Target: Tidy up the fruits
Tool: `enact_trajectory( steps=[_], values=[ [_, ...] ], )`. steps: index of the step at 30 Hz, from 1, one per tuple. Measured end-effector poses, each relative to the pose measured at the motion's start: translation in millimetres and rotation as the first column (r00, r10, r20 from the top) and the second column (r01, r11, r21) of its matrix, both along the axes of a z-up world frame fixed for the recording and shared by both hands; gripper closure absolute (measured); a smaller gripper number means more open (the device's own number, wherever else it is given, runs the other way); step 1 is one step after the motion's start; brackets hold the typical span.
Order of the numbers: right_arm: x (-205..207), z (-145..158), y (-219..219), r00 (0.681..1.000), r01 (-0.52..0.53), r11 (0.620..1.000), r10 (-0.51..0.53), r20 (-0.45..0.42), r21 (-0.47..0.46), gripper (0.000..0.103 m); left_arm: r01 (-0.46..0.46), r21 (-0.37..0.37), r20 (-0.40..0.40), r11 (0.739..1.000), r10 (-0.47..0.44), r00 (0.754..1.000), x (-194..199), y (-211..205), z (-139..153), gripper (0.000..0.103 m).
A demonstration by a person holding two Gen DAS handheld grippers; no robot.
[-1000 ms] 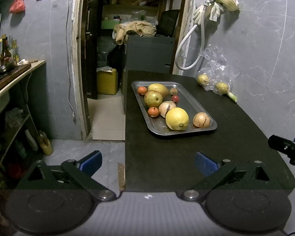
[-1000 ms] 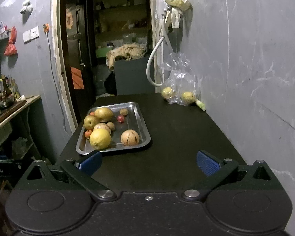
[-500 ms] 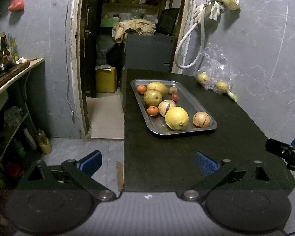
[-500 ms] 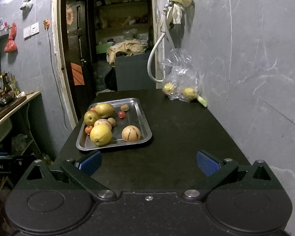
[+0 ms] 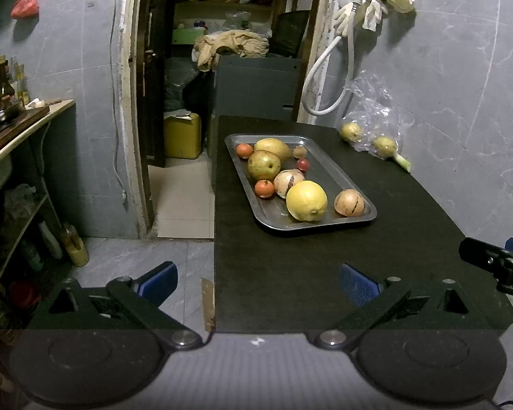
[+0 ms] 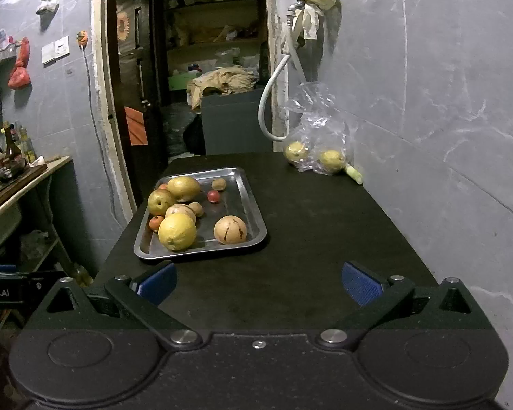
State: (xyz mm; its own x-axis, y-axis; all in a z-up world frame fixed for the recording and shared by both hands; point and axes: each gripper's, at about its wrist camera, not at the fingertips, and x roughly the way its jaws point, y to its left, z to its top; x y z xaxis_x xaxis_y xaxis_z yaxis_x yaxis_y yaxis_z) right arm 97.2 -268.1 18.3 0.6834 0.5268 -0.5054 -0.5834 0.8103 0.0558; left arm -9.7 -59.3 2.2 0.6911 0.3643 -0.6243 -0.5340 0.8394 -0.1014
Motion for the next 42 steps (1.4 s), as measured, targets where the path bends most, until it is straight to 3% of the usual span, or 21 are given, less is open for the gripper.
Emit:
enact_trajectory(
  steps=[42],
  values=[
    [1.8,-0.6,0.4,1.0,-0.019,1.0,0.019,-0.002,-0.009,0.001,-0.009,-0.003,0.0,1.0,0.009,1.0,-3.0,1.2,-0.7,0.0]
  ],
)
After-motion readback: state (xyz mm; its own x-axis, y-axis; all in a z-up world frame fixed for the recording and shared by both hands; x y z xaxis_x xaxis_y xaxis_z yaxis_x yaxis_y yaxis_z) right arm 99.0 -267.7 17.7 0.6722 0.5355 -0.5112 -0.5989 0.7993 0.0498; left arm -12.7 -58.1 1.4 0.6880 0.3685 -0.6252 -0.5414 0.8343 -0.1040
